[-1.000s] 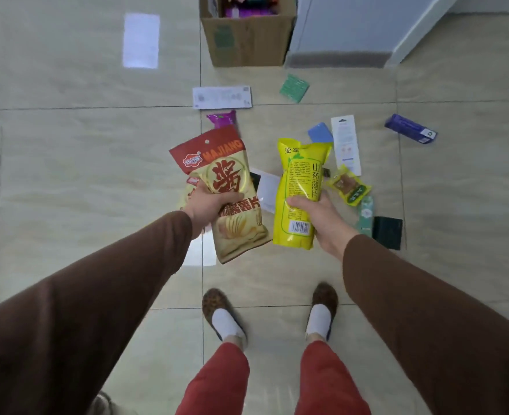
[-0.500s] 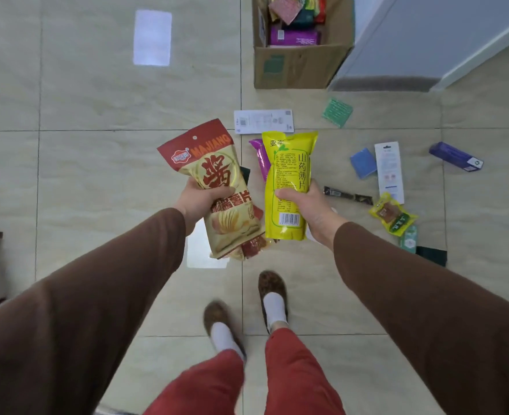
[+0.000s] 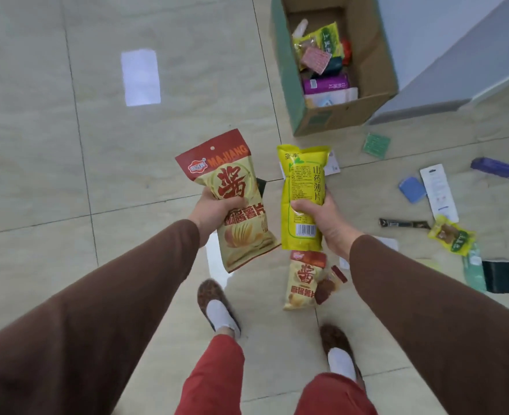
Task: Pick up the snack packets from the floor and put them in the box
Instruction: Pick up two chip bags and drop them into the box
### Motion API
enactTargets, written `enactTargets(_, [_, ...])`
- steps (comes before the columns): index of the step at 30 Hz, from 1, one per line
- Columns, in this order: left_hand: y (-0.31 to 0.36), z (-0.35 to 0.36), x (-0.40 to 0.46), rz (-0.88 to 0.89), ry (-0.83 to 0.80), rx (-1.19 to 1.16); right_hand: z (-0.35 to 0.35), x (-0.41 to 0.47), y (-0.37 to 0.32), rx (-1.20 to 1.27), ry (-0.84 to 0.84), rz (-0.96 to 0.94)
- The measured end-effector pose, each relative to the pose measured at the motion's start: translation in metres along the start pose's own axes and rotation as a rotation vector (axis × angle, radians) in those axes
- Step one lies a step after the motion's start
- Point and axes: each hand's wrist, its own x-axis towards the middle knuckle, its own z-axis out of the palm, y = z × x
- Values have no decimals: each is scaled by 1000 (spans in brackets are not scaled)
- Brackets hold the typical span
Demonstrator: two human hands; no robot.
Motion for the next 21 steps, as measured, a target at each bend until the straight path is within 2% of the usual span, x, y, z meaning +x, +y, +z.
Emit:
enactTargets(4, [50,-38,24,-1,-29,68,37,16,-32,75,29,-18])
enactTargets(8, [106,-36,64,19,-62,159,41,47,-66,160,113,-41])
enactTargets(21, [289,82,249,61,-233,412,-28,192,-184,466,353,1])
